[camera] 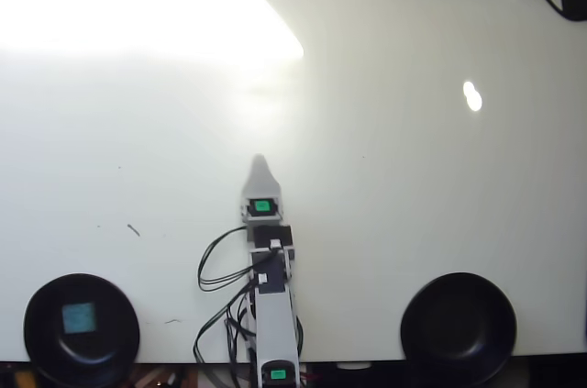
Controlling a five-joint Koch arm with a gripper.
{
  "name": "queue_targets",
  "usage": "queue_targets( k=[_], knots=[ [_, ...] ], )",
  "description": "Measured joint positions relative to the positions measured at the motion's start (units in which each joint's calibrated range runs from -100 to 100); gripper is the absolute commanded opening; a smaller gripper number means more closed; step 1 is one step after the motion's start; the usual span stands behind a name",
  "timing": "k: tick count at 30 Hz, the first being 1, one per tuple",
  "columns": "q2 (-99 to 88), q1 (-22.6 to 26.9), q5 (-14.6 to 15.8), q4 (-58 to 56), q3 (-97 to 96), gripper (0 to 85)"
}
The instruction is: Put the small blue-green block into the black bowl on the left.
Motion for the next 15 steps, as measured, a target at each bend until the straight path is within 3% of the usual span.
queue_targets(
  k=[5,15],
  knots=[
    [-0.8,-3.4,0.0,4.2,-7.2,50.9],
    [-6.1,-2.8,-1.2,9.4,-17.8,50.2]
  ],
)
